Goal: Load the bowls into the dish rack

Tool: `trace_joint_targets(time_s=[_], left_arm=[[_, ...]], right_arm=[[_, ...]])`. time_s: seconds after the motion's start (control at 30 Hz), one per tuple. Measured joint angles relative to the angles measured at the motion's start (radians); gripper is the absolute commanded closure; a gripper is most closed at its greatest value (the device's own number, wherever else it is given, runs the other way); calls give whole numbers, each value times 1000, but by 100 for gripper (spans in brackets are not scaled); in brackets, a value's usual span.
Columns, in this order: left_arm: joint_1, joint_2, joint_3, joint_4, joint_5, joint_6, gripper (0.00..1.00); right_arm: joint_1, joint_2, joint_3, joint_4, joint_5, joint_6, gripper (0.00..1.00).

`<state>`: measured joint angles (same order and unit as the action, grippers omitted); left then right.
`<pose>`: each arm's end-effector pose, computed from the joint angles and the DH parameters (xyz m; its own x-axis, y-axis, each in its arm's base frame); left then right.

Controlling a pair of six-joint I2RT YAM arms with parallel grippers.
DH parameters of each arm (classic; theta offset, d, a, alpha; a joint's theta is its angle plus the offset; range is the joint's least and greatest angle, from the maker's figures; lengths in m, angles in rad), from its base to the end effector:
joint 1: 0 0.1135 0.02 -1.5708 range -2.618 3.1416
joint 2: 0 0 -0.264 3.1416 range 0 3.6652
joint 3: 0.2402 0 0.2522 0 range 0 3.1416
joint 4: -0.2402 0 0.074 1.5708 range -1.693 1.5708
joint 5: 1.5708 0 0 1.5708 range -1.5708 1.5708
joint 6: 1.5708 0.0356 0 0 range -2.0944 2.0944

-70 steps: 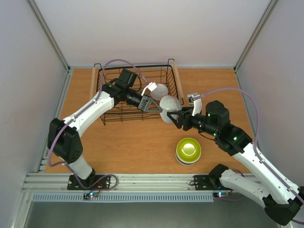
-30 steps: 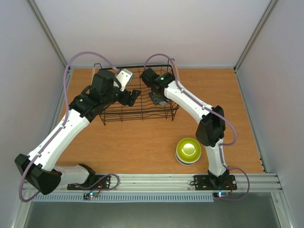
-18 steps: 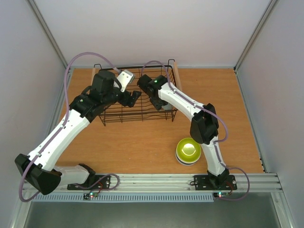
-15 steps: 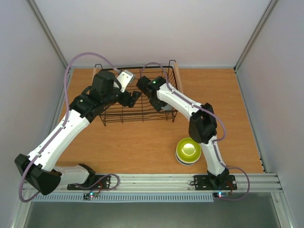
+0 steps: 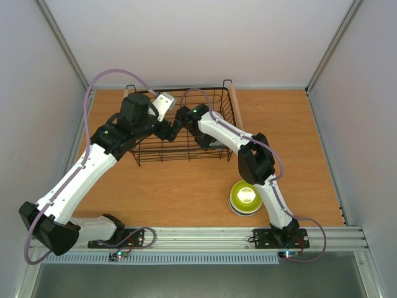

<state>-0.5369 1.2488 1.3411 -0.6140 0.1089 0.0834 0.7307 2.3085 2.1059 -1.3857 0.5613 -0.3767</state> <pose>0.2298 -0.1413 0.3917 -0.3776 0.3212 -0.8685 0.6230 0.7820 0.0182 0.3461 0.2847 0.2142 -0.4820 -0.8501 0.2120 -0.8057 0.3350 -0.4885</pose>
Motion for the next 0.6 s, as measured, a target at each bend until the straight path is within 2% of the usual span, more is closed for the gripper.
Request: trace_joint_targets(time_s=[0.1,0.23,0.47,0.6], left_arm=[[0,0,0,0,0,0,9],[0,0,-1,-2,0,2,9],[0,0,-1,-5,8,5,9],[0,-3,-1,-3,11,5,9]], right_arm=[[5,0,-8,10,-13,-9,7],[13,-6,-29,37,-43,-16,1],[16,-43,-41,91,-92,-30,1],[31,-117,-49,108,-124,-40,1]])
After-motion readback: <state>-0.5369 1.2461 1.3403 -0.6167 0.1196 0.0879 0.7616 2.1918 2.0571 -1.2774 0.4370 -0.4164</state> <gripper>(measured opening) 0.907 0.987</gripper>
